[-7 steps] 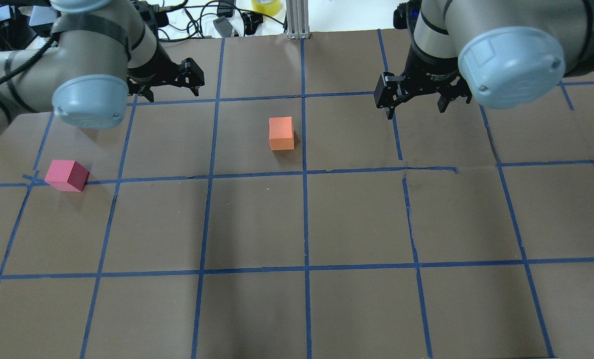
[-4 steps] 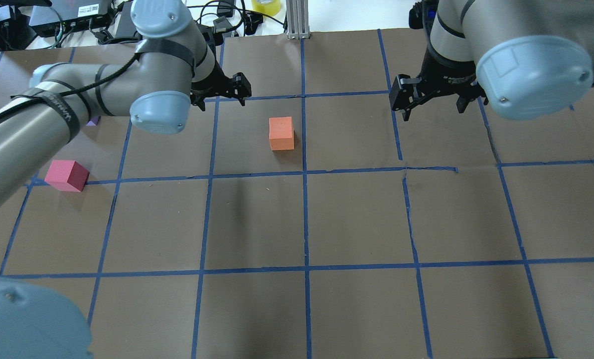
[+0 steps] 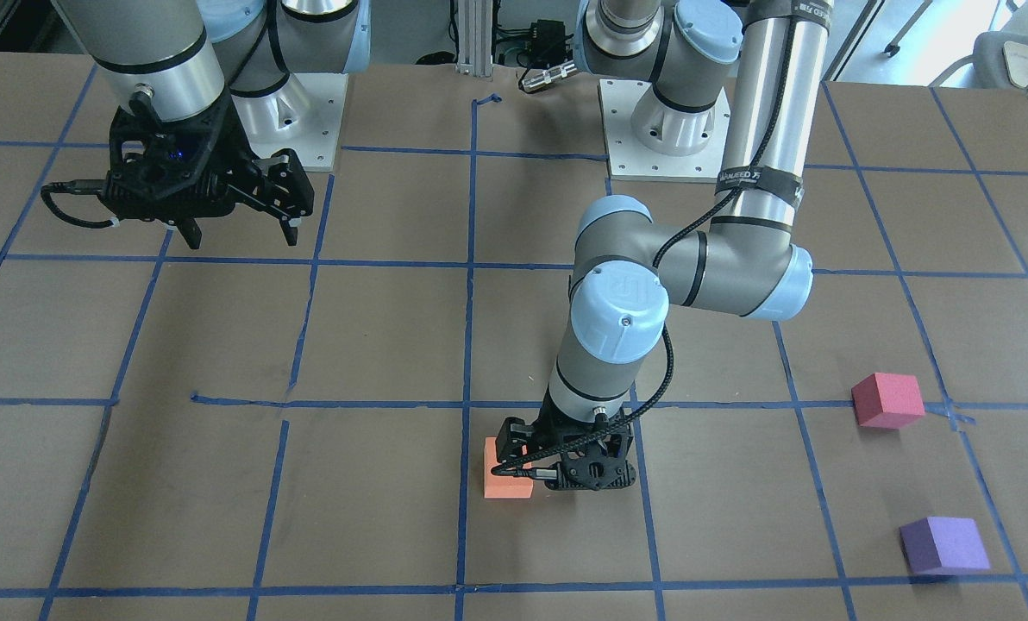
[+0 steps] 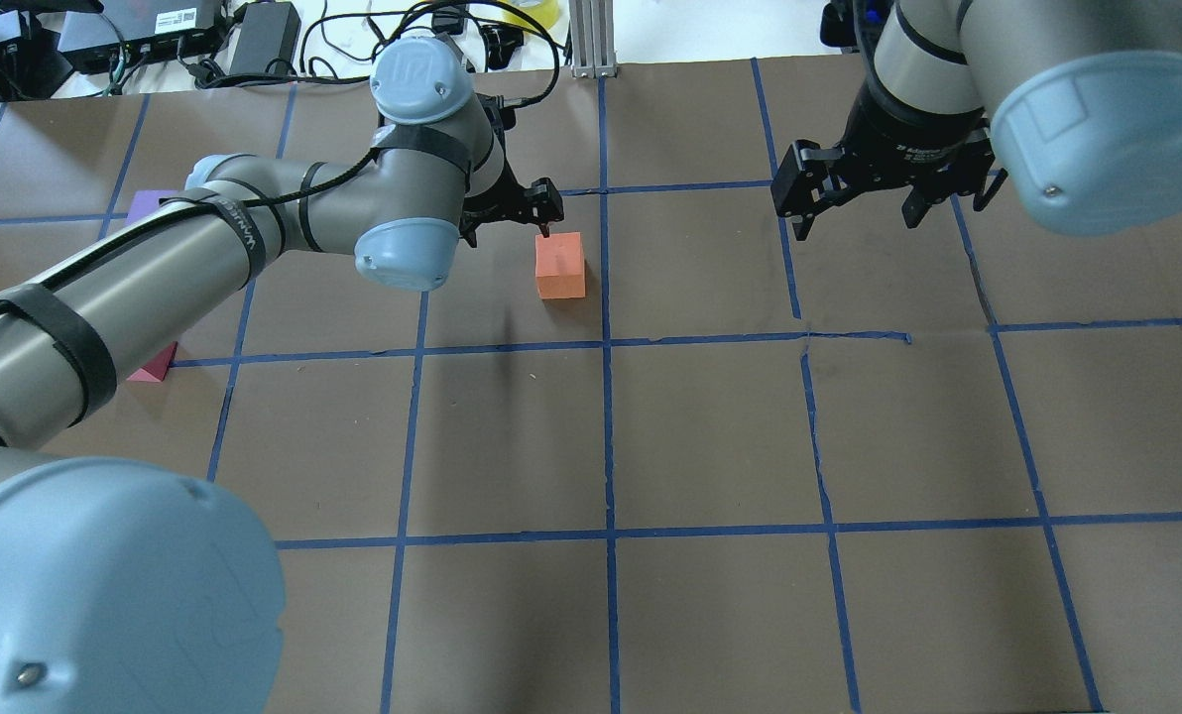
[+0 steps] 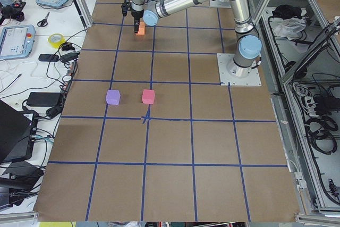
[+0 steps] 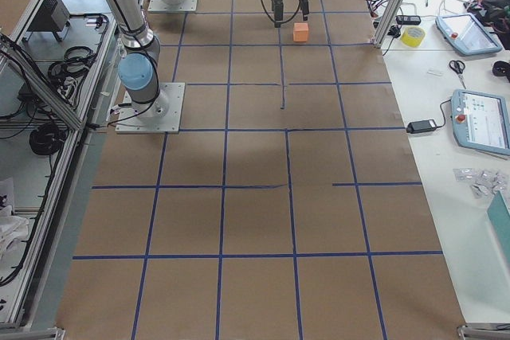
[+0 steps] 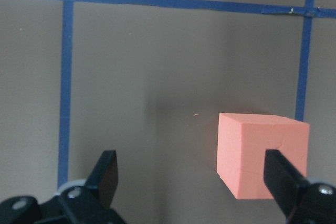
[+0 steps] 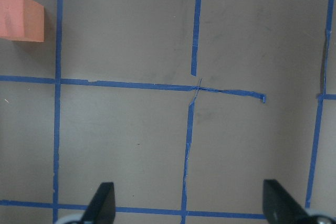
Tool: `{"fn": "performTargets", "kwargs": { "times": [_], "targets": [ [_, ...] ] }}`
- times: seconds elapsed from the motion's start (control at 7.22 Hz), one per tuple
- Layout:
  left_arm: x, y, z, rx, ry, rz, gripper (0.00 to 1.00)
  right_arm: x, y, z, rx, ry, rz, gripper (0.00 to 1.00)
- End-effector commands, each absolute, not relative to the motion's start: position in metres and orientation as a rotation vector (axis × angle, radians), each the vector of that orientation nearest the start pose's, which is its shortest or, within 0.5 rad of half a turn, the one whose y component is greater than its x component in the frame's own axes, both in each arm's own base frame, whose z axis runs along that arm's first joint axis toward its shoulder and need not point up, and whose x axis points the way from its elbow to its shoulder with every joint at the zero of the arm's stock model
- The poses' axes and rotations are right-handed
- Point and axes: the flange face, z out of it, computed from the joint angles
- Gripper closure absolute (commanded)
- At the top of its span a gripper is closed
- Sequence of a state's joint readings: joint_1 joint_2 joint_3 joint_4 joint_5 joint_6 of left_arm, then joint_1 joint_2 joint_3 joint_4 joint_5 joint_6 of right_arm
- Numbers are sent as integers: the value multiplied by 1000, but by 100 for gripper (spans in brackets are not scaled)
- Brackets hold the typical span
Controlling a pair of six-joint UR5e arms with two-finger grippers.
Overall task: Arrange blocks in a line
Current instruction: 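Lower the left gripper onto the orange cube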
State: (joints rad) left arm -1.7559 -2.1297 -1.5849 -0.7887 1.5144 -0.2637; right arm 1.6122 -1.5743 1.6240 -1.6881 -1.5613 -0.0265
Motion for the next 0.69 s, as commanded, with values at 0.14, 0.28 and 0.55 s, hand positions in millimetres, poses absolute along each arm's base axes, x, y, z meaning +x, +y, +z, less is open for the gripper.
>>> {"fn": "performTargets", "kwargs": {
  "times": [0.14,0.28,0.55],
  "targets": [
    [-282,-640,234,-281,3335,-303,0,134,-478,490,-73,3079,-81,0],
    [-283,-641,213,-280,3330,-254,0,134,-477,491,-69,3079,-79,0],
    [-297,-630,177,-298,3308,-149,0,133,-475,493,-56,3097,-83,0]
  ]
}}
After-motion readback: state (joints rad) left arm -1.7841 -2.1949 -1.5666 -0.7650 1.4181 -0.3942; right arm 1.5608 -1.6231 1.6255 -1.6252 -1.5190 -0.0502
